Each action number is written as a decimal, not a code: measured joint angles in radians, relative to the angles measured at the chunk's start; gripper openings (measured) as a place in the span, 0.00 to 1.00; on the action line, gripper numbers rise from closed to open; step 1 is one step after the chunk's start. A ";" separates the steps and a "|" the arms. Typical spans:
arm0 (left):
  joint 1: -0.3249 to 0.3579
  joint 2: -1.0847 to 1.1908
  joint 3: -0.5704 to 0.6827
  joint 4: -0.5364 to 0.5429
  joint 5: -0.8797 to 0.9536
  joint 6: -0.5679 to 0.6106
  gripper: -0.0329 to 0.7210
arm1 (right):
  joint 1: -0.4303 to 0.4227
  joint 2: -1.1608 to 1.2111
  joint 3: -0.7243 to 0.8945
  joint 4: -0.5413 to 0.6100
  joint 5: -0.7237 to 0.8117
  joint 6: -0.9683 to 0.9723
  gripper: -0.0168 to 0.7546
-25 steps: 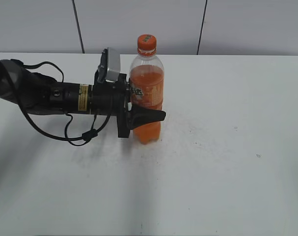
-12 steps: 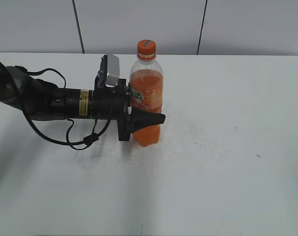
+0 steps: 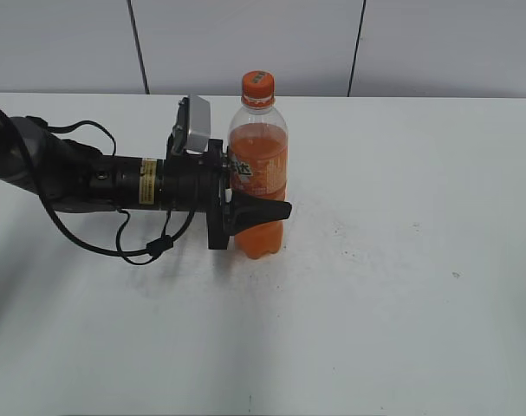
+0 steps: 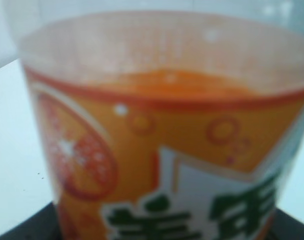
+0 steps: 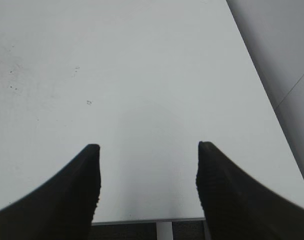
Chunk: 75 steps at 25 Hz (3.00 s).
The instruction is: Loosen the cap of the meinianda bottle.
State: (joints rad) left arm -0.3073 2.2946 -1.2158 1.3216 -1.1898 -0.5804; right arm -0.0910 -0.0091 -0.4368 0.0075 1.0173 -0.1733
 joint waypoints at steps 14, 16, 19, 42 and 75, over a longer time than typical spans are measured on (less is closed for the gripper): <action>0.000 0.000 0.000 0.002 -0.002 0.000 0.60 | 0.000 0.000 -0.001 0.000 0.000 0.007 0.62; 0.000 0.000 0.000 0.002 -0.003 0.000 0.60 | 0.000 0.000 -0.017 0.004 0.009 0.030 0.62; 0.000 0.000 0.000 0.003 -0.003 0.000 0.60 | 0.000 0.077 -0.073 0.022 0.039 0.048 0.62; 0.000 0.000 0.000 0.005 -0.007 0.000 0.60 | 0.000 1.298 -0.684 0.076 -0.040 0.042 0.62; 0.000 0.000 0.000 0.007 -0.009 0.000 0.60 | 0.697 1.856 -1.442 0.131 0.155 0.637 0.62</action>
State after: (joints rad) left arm -0.3073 2.2946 -1.2158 1.3283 -1.1985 -0.5804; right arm 0.6056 1.8471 -1.8786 0.1381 1.1721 0.4637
